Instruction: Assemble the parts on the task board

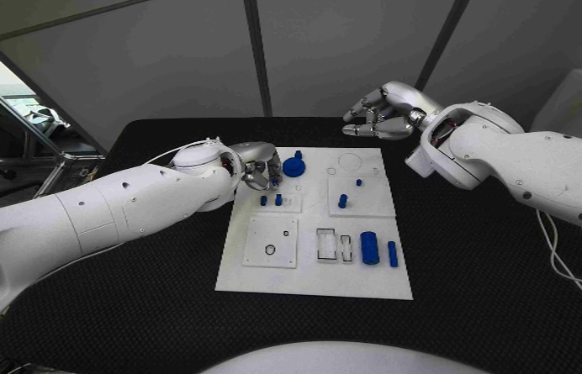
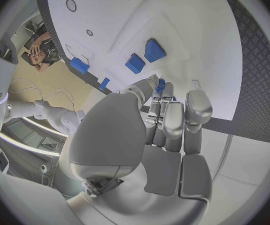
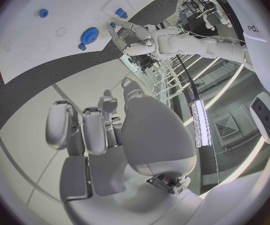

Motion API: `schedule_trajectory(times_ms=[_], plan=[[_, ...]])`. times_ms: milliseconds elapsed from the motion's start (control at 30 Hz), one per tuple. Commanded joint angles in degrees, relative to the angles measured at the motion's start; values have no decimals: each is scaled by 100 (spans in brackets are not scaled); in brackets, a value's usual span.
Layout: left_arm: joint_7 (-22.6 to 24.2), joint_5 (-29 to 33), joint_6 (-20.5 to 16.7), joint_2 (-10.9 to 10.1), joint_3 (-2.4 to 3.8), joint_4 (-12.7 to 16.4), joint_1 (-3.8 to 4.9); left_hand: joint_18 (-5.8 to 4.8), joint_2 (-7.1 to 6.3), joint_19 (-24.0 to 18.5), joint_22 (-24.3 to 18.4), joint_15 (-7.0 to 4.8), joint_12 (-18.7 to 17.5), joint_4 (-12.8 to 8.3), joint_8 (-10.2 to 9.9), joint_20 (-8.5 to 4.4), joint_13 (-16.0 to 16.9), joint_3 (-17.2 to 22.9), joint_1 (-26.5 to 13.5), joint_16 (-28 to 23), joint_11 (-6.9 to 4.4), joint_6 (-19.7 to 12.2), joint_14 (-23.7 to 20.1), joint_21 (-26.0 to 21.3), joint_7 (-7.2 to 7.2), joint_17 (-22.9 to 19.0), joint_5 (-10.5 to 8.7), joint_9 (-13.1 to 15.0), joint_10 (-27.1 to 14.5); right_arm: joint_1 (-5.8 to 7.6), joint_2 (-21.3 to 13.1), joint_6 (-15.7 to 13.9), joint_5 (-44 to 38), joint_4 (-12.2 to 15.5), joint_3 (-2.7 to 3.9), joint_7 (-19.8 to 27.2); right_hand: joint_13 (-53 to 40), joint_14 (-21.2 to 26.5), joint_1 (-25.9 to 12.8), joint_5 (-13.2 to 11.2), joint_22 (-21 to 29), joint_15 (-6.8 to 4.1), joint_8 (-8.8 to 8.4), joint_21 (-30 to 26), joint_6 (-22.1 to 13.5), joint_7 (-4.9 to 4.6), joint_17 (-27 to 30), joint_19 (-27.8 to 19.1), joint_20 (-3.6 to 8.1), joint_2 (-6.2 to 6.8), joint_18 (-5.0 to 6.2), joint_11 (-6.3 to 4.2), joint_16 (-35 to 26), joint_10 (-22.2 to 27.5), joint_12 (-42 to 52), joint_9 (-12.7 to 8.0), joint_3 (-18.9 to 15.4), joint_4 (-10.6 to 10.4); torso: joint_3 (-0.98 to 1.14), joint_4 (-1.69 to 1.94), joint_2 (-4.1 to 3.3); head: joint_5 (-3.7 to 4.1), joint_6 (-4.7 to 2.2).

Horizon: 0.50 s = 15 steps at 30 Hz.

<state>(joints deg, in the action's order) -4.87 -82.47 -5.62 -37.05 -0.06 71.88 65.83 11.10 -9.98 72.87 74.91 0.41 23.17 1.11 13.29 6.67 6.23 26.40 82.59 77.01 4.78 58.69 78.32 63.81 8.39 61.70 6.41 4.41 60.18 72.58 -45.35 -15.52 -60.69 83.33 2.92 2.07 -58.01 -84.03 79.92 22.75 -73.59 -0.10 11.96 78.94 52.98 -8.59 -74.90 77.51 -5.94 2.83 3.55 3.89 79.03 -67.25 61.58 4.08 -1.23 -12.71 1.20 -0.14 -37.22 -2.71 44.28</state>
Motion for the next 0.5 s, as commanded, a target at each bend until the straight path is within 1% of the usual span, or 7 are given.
schedule_trajectory(times_ms=[33,200,367,500], plan=[[-1,-1,79,10,0,-6,3,-472,-45,-5,232,76,-104,36,-90,22,-43,-10,-98,-15,48,-114,-27,-91,28,-92,3,-34,-132,10,0,-16,-16,9,3,37,5,-282,31,36,-4,-56,37,-18,39,7,-69,5,19,-38,46,-32,-30,-25,-4,-8,16,-8,-1,1,-3,-3,8],[1,-1,25,8,-1,-16,3,-441,-182,-104,152,175,-355,83,-308,104,-162,-131,-263,-90,161,-383,-146,-295,93,-334,0,-76,-470,10,-4,-20,-16,3,3,34,5,-282,31,36,-4,-56,37,-18,39,7,-69,5,19,-38,46,-32,-30,-25,-4,-8,16,-8,-1,4,3,0,6],[10,-1,-49,-2,-1,-18,2,-410,-185,-167,89,214,-439,83,-429,157,-209,-289,-277,-131,209,-524,-224,-455,103,-520,-2,-72,-626,10,-7,-20,-16,-5,3,32,25,-280,26,42,1,-56,37,-22,39,7,-59,3,19,-33,47,-31,-39,-11,-20,-8,13,-12,-1,4,4,-3,3],[21,-1,-111,-17,-1,-9,2,-379,-157,-241,17,238,-481,78,-483,184,-226,-419,-249,-158,240,-581,-278,-625,108,-651,2,-68,-756,10,-16,-12,-17,-14,3,15,30,-281,26,43,-4,-56,37,-19,39,7,-62,7,19,-33,46,-31,-36,-8,-24,-8,12,-12,-2,5,5,-4,-21]])
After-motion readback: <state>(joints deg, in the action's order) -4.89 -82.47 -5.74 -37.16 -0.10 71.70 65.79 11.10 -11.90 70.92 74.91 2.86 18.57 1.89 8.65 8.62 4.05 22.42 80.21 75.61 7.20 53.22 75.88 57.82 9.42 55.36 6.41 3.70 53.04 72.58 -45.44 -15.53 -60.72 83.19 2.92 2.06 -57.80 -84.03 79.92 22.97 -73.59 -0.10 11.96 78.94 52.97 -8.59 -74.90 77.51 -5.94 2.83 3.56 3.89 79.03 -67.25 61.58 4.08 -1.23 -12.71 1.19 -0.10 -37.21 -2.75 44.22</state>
